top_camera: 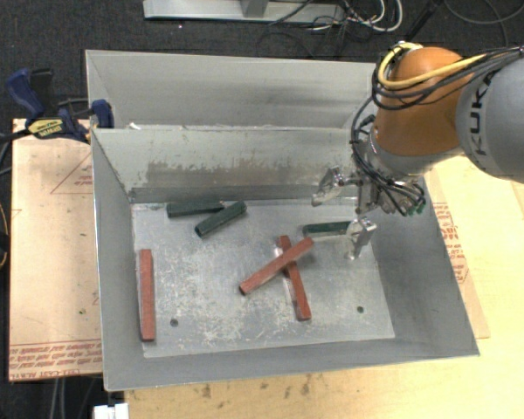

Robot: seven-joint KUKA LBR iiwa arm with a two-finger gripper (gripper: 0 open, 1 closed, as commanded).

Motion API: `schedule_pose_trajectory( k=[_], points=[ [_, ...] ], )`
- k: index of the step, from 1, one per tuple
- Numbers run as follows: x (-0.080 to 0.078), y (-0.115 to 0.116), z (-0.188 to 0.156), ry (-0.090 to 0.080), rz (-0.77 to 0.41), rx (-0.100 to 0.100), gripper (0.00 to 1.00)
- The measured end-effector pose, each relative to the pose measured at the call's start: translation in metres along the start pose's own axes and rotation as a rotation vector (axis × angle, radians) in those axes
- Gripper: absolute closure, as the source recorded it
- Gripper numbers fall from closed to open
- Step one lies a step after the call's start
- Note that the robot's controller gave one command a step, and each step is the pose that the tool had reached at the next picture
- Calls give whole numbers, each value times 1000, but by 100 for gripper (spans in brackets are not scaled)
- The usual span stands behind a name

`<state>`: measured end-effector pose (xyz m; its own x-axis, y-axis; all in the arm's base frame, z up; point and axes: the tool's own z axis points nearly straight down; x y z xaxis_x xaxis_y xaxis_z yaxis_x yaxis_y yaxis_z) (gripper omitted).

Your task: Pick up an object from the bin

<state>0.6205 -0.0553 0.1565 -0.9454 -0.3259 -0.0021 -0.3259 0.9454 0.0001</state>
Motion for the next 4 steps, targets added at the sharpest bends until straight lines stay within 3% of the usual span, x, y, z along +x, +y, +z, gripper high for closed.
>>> schedule_pose_trajectory(
  k=[1, 2, 3, 4],
  points=[
    [-16, 22, 28, -1, -504, 0, 0],
    [-13, 42, 70, -1, -407, -1, 0],
    [-34, 50, 78, -12, -701, 5, 100],
    [-34, 50, 78, -12, -700, 5, 100]
  ],
)
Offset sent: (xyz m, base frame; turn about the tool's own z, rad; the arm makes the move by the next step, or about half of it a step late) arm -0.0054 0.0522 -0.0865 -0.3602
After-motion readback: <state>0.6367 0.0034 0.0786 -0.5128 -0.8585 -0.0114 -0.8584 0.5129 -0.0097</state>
